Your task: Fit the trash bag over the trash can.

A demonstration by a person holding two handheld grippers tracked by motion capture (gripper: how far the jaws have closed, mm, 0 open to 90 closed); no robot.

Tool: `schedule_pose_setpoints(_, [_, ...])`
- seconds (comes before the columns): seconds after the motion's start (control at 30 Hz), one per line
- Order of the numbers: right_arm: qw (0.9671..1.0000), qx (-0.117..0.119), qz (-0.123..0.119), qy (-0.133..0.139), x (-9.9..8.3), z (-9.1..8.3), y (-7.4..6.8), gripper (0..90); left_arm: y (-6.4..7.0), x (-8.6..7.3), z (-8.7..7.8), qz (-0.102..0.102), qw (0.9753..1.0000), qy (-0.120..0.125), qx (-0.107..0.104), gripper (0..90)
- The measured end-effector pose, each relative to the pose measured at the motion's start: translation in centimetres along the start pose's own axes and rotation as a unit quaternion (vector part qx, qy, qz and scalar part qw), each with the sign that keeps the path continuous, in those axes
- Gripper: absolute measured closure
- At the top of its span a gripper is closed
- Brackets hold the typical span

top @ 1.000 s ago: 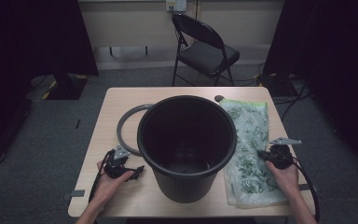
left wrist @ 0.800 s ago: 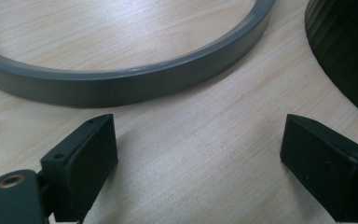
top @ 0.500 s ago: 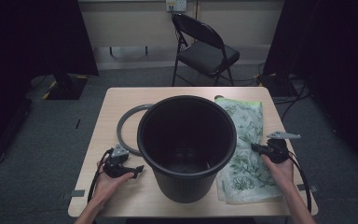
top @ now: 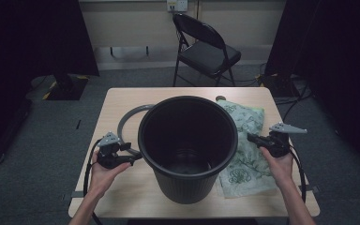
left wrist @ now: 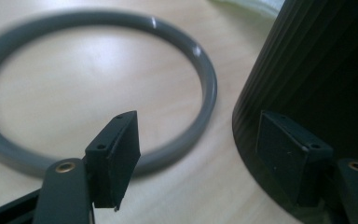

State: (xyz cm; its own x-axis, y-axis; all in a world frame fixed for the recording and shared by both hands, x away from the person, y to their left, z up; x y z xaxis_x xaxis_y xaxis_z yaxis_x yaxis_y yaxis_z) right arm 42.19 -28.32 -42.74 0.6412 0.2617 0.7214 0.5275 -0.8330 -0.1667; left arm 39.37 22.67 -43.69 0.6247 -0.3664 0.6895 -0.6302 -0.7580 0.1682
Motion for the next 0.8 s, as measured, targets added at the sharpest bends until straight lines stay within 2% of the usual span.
schedule_pose_setpoints(0.13, [0.9996,0.012,-0.007,0.025,1.7,-0.9,-0.8,90.0,0.2,1.8,-1.5,0.002,0.9992,0.041,-0.003,32.4])
schedule_pose_setpoints(0.17, [0.9994,0.014,-0.009,0.03,2.1,-1.0,-1.0,90.0,0.2,2.2,-1.8,-0.003,0.9984,0.056,-0.012,33.6])
schedule_pose_setpoints(0.27, [0.9981,0.023,-0.016,0.055,3.4,-1.9,-1.5,90.0,0.5,2.8,-2.1,0.01,0.9982,0.058,-0.007,34.9])
schedule_pose_setpoints(0.37, [0.9961,0.03,-0.021,0.08,4.5,-2.9,-2.0,90.0,0.4,3.3,-2.7,0.003,0.9969,0.078,-0.014,35.9])
schedule_pose_setpoints(0.43, [0.9948,0.033,-0.026,0.093,5.3,-3.5,-2.4,90.0,0.4,3.9,-3.4,0.005,0.996,0.088,-0.015,36.0])
schedule_pose_setpoints(0.5, [0.9936,0.035,-0.031,0.103,6.0,-3.9,-2.7,90.0,0.4,4.5,-3.9,0.008,0.9952,0.094,-0.025,38.0])
schedule_pose_setpoints(0.57, [0.993,0.035,-0.035,0.107,6.6,-4.2,-3.0,90.0,0.4,5.4,-4.7,0.019,0.9934,0.113,-0.009,40.5])
schedule_pose_setpoints(0.63, [0.9919,0.037,-0.039,0.115,7.3,-4.4,-3.2,90.0,0.0,6.1,-5.2,0.009,0.9924,0.121,-0.022,40.8])
schedule_pose_setpoints(0.67, [0.9914,0.038,-0.04,0.118,7.7,-4.5,-3.4,90.0,0.0,6.5,-5.4,0.01,0.992,0.125,-0.015,40.8])
schedule_pose_setpoints(0.7, [0.9909,0.039,-0.043,0.122,8.1,-4.6,-3.5,90.0,0.0,7.0,-5.8,0.016,0.992,0.125,-0.008,40.7])
schedule_pose_setpoints(0.73, [0.9901,0.041,-0.045,0.126,8.6,-4.7,-3.6,90.0,0.0,7.3,-6.0,0.018,0.9914,0.129,-0.013,40.4])
schedule_pose_setpoints(0.77, [0.9897,0.041,-0.046,0.129,8.9,-4.8,-3.7,90.0,0.0,7.9,-6.4,0.019,0.99,0.138,-0.018,40.4])
schedule_pose_setpoints(0.8, [0.9889,0.042,-0.049,0.134,9.5,-4.9,-3.8,90.0,0.1,8.3,-6.7,0.023,0.989,0.145,-0.014,40.5])
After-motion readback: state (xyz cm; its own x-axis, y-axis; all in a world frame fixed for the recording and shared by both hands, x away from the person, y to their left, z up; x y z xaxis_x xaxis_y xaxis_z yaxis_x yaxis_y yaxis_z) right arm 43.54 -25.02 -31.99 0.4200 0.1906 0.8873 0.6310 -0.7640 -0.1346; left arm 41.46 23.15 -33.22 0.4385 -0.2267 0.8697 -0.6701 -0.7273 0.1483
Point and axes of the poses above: each handheld gripper's, and its own axes: z roughly forward along the jaws, x roughly out of its top, y roughly to its right, the point moved 2 cm from there along z, roughly forward along the jaws, and after that the axes turned 15 degrees about -y, right-handed, at the moved point
